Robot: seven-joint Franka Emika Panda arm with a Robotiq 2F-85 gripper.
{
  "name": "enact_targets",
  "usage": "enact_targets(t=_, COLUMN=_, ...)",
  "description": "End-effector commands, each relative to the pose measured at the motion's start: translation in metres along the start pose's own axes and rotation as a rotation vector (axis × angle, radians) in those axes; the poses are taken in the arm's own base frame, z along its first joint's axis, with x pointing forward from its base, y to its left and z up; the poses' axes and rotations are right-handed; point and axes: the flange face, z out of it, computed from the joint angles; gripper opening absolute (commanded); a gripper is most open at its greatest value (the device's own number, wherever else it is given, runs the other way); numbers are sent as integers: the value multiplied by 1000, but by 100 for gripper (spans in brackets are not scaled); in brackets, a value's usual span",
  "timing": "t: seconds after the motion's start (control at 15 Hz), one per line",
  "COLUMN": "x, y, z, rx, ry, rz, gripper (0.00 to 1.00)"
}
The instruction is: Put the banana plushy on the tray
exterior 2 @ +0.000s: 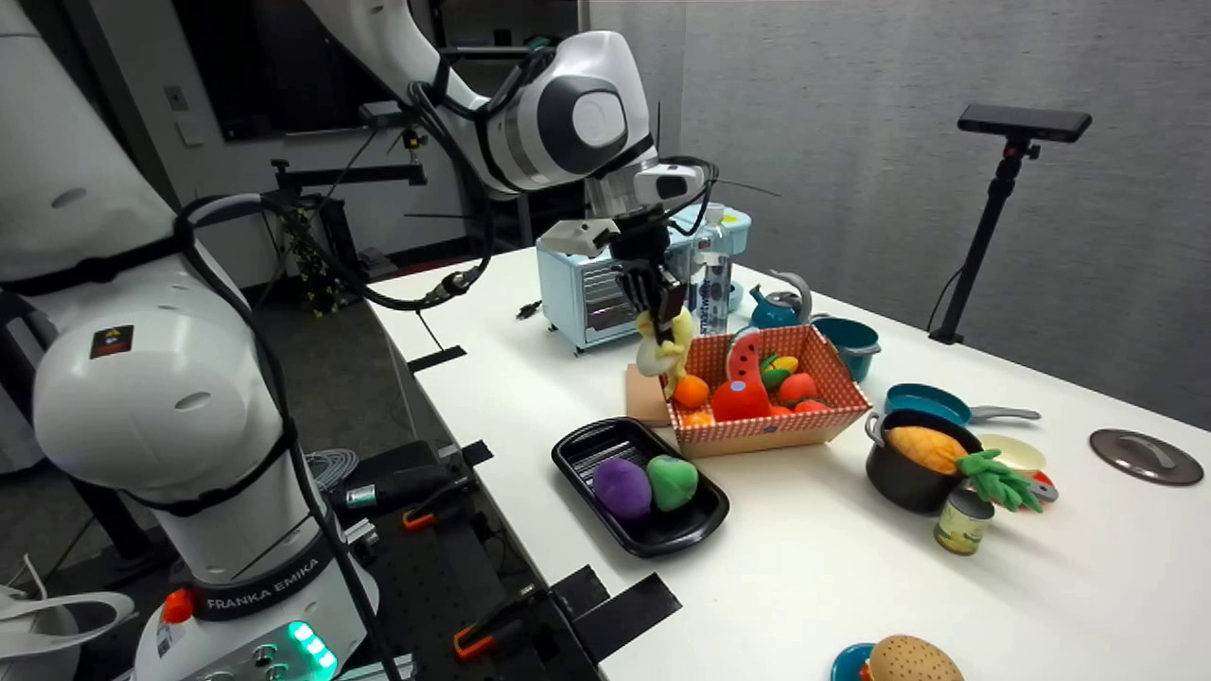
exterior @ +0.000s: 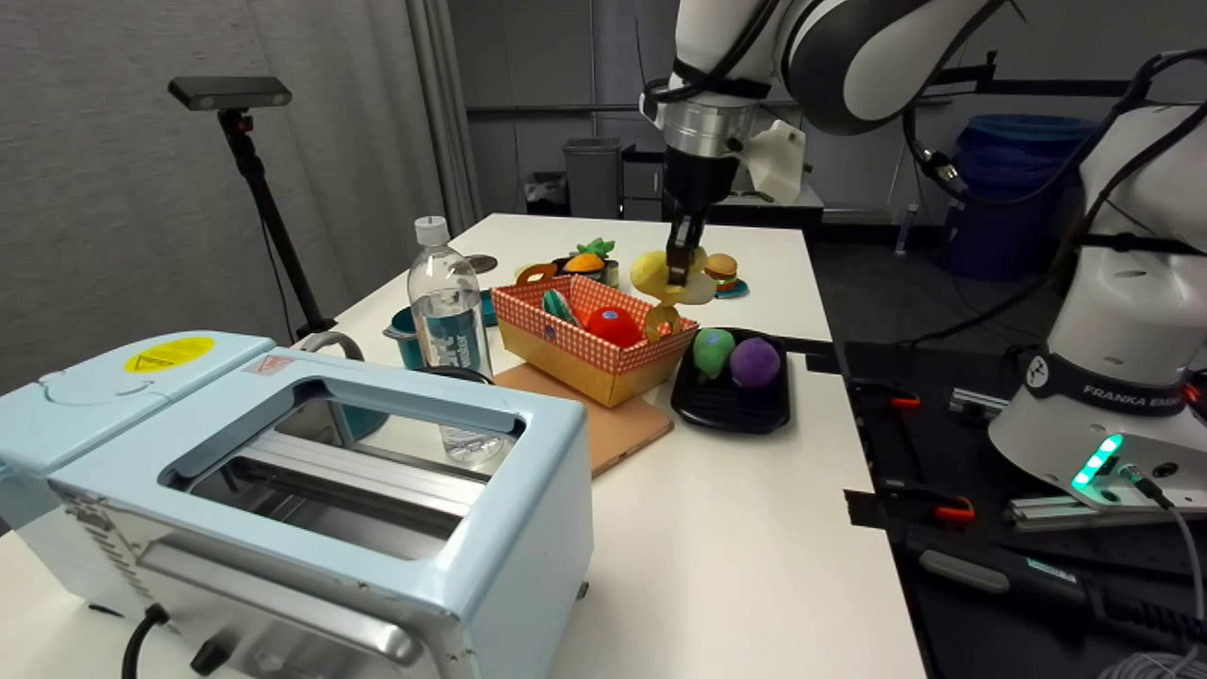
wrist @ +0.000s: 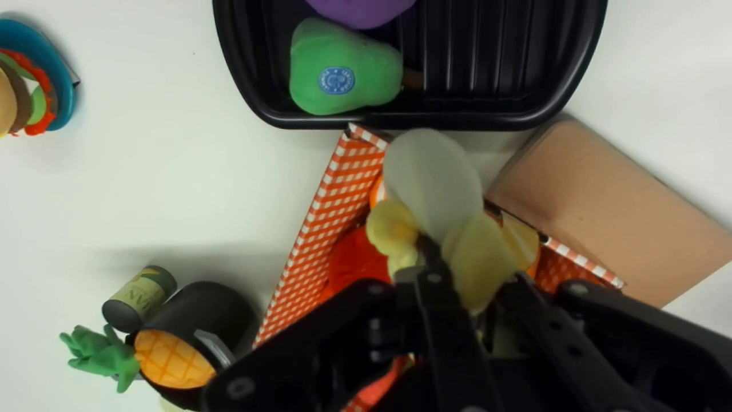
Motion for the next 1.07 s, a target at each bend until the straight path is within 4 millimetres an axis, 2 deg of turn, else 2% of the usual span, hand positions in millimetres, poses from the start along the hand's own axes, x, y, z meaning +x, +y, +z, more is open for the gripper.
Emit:
enact_targets(t=0.0, x=-17, y=-15, z=-4, rx=-32, ry=22, rz=-58, gripper=3)
enact_targets(t=0.4, x=-25, y=-34, z=1, rx=-50, ry=10, rz=-134, gripper=3)
enact_targets(t=1.0, x=-36, y=-64, z=22, rx=-42, ry=-71, rz=-259, gripper=3)
